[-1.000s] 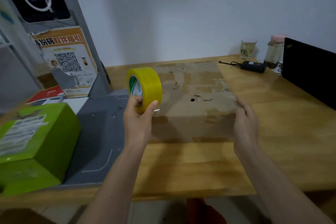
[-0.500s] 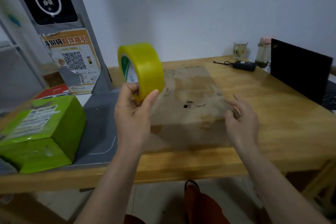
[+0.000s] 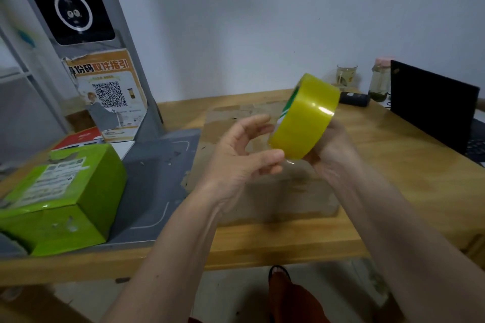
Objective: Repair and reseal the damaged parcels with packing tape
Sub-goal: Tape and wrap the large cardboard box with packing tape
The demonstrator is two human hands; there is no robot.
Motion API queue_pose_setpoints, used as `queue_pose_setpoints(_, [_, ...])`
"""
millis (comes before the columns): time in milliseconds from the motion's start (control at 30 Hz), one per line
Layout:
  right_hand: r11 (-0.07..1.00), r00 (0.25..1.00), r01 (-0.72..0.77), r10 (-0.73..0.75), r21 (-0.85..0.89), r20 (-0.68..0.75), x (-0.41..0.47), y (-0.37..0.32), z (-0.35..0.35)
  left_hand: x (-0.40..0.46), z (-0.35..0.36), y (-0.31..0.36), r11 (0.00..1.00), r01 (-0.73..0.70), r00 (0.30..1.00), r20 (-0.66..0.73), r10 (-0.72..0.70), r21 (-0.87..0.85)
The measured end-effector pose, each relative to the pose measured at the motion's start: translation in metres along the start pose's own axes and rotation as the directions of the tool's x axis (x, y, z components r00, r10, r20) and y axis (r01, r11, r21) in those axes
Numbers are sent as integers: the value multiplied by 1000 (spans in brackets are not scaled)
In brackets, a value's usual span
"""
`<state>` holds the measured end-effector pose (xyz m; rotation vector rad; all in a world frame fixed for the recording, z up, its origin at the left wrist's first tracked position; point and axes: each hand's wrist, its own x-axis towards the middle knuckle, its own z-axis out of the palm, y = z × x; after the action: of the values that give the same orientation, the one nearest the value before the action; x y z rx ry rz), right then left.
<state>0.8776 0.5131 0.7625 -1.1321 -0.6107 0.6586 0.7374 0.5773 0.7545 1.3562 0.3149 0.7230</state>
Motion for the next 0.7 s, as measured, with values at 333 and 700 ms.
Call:
queue_pose_setpoints(333, [760,954,293,-274,-580,122,20,-25,18,19,-18,13,961,160,985,33,-172,224])
queue_pose_setpoints(700, [632,962,258,-235,-731,135,47,11,-5,26,-45,-8,973,-38,957,-272,101,229])
